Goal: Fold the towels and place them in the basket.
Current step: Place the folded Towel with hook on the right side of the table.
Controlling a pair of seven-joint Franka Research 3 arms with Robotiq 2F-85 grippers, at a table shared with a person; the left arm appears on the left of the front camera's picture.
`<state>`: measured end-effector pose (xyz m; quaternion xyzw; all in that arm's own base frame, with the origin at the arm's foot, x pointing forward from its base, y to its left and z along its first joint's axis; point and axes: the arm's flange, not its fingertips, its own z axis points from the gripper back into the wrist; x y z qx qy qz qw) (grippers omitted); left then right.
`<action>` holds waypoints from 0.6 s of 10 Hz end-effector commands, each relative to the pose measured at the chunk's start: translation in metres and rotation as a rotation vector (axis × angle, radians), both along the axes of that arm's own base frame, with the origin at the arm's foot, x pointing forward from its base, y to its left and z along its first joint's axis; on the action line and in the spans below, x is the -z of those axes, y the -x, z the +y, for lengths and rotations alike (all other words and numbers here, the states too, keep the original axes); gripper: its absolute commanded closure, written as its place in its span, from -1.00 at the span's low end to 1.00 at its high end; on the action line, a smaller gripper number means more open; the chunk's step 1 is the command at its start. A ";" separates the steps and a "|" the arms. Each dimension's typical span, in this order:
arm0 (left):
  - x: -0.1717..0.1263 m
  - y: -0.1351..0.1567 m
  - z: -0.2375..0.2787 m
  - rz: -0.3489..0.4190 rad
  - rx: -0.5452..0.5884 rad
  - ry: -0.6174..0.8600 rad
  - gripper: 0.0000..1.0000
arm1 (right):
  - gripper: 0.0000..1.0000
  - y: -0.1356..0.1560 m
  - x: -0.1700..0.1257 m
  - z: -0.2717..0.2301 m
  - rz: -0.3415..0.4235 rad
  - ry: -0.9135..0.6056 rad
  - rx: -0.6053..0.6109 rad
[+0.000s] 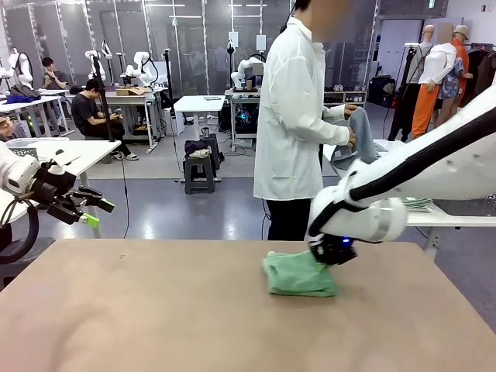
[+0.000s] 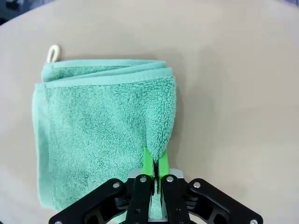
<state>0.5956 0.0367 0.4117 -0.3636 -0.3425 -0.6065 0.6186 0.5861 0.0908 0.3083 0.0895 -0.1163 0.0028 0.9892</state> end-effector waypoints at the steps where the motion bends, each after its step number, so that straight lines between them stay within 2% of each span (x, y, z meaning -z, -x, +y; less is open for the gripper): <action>1: -0.001 0.000 -0.001 0.002 0.001 0.001 -1.00 | 0.90 -0.024 -0.003 -0.073 -0.017 0.018 -0.043; 2: -0.001 0.000 -0.001 0.002 0.001 0.001 -1.00 | 0.90 -0.033 -0.009 -0.109 -0.031 0.032 -0.008; 3: -0.001 0.000 -0.001 0.002 0.001 0.001 -1.00 | 0.90 -0.042 -0.012 -0.134 -0.044 0.057 -0.035; 6: -0.001 0.000 -0.001 0.002 0.001 0.001 -1.00 | 0.90 -0.065 -0.015 -0.184 -0.030 0.100 0.002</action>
